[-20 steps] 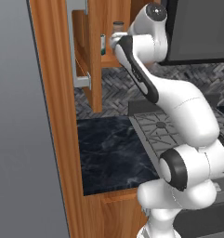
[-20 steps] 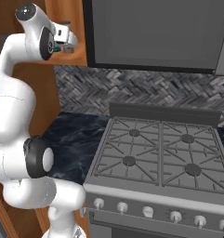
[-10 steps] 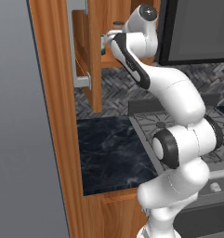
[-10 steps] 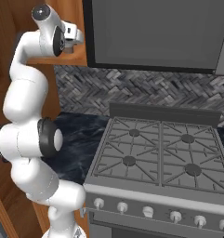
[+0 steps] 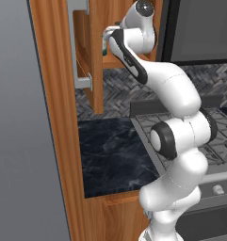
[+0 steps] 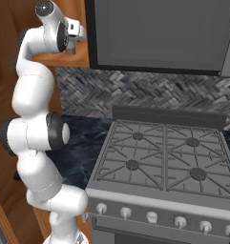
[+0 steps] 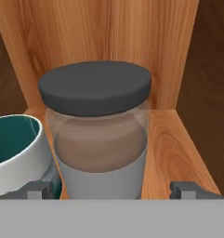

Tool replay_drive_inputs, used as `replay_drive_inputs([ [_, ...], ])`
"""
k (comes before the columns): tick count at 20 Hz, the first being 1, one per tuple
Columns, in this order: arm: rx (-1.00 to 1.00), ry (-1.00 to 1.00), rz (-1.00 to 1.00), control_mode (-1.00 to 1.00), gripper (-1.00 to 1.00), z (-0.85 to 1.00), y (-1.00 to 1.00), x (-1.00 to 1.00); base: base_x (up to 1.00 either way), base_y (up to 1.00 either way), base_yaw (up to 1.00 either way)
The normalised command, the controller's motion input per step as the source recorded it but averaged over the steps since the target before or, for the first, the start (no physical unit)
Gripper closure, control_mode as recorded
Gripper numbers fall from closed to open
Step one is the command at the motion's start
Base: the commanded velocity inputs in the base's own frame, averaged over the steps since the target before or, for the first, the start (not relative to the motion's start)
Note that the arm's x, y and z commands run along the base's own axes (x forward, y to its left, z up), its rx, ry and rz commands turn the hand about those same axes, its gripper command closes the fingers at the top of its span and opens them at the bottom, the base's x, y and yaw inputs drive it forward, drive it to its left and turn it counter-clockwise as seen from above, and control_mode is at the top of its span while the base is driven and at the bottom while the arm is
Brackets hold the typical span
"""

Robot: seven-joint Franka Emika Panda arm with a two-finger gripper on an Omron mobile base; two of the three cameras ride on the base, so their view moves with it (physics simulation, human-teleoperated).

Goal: Take the cinnamon bottle from the cabinet and place it on the dining table, next to the plate with the cupcake. Then take the chocolate from the dining counter and place it on the cupcake plate.

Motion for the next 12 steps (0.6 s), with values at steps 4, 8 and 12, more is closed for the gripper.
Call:
replay_drive_inputs([
  [4,-0.03,-0.07,0.00,-1.00,-1.00,-0.11,0.04,0.20,0.00,0.00,0.00],
  [8,-0.01,-0.01,0.00,-1.00,1.00,-0.12,0.02,0.19,0.00,0.00,0.00],
  [12,0.00,0.00,0.00,-1.00,1.00,0.00,0.00,-0.11,0.00,0.00,0.00],
])
